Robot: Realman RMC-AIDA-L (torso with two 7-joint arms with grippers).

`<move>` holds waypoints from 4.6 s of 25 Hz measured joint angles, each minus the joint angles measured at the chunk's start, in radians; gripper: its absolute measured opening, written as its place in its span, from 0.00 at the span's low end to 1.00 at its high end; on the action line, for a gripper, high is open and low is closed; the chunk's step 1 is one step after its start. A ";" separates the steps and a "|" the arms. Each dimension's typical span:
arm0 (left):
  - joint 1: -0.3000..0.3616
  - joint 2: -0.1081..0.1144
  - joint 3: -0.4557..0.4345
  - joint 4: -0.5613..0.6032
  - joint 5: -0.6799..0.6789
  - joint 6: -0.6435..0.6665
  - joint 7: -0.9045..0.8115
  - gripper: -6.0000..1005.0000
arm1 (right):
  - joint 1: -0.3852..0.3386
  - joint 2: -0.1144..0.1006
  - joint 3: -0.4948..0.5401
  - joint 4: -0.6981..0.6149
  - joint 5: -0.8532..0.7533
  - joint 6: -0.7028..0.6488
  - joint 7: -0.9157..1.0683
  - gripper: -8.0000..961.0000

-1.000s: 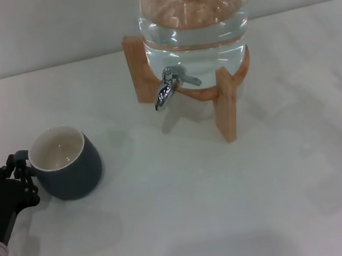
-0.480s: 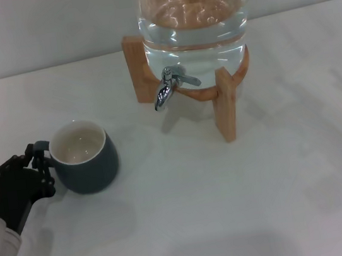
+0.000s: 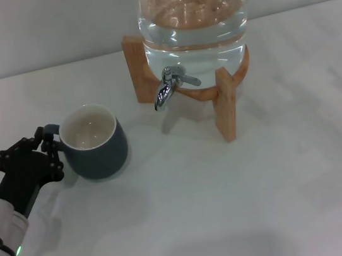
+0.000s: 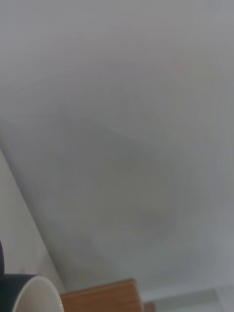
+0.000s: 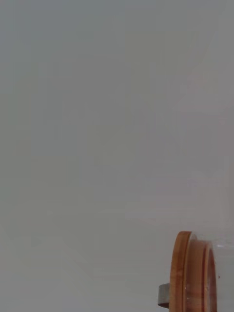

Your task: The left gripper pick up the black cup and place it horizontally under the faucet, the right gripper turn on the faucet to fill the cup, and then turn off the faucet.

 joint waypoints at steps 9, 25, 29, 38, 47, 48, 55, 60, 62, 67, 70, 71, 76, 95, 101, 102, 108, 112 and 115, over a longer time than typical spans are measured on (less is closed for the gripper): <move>-0.055 -0.004 0.000 0.021 0.064 -0.060 -0.007 0.08 | 0.003 0.000 0.000 -0.009 0.000 -0.004 0.000 0.86; -0.103 -0.006 0.000 0.041 0.178 -0.116 -0.008 0.08 | 0.000 0.000 0.000 -0.010 0.000 -0.004 0.000 0.86; -0.110 -0.006 0.000 0.041 0.193 -0.124 -0.008 0.08 | 0.001 0.000 0.000 -0.011 0.000 -0.004 0.003 0.86; -0.123 -0.004 -0.001 0.037 0.208 -0.162 -0.007 0.08 | 0.001 0.000 0.000 -0.011 0.000 -0.004 0.003 0.86; -0.123 -0.006 -0.002 0.039 0.215 -0.175 -0.006 0.08 | 0.001 0.000 0.000 -0.011 0.000 -0.004 0.003 0.86; -0.123 -0.006 -0.004 0.040 0.215 -0.176 -0.007 0.08 | 0.001 0.000 0.000 -0.011 0.000 -0.004 0.002 0.86; -0.118 -0.006 -0.009 0.041 0.213 -0.177 -0.007 0.13 | 0.002 0.000 0.000 -0.011 0.000 -0.004 0.000 0.86; -0.116 -0.006 -0.011 0.041 0.204 -0.177 -0.009 0.21 | 0.003 0.000 0.000 -0.011 0.000 -0.006 0.000 0.86; -0.116 -0.006 -0.011 0.040 0.204 -0.177 -0.017 0.24 | 0.003 0.000 0.000 -0.011 0.000 -0.006 0.000 0.86; -0.115 -0.006 -0.011 0.037 0.203 -0.178 -0.033 0.44 | 0.003 0.000 0.000 -0.011 0.000 -0.006 0.000 0.86; -0.105 -0.006 -0.011 0.039 0.203 -0.180 -0.035 0.45 | 0.003 0.000 0.000 -0.011 0.000 -0.006 0.000 0.86; -0.100 -0.006 -0.011 0.041 0.203 -0.180 -0.034 0.46 | 0.003 0.000 0.000 -0.011 0.000 -0.006 0.000 0.86; -0.086 -0.007 -0.010 0.044 0.205 -0.181 -0.033 0.47 | 0.004 0.000 0.000 -0.011 0.000 -0.007 0.000 0.86; -0.063 -0.009 -0.011 0.048 0.205 -0.180 -0.025 0.50 | 0.008 -0.001 0.000 -0.011 -0.002 -0.013 0.000 0.86; -0.044 -0.009 -0.012 0.047 0.201 -0.180 -0.022 0.51 | 0.009 -0.002 0.000 -0.011 -0.002 -0.013 0.000 0.86; -0.041 -0.009 -0.013 0.047 0.196 -0.180 -0.018 0.51 | 0.009 -0.002 0.000 -0.011 -0.002 -0.013 0.000 0.86; -0.025 -0.007 -0.013 0.046 0.164 -0.180 0.018 0.52 | 0.012 -0.002 0.000 -0.012 -0.009 -0.013 0.000 0.86; -0.024 -0.005 -0.013 0.037 0.139 -0.180 0.021 0.52 | 0.012 -0.002 0.000 -0.012 -0.011 -0.014 0.000 0.86; -0.022 -0.003 -0.013 0.035 0.106 -0.177 0.043 0.52 | 0.010 -0.002 0.000 -0.012 -0.012 -0.015 0.000 0.86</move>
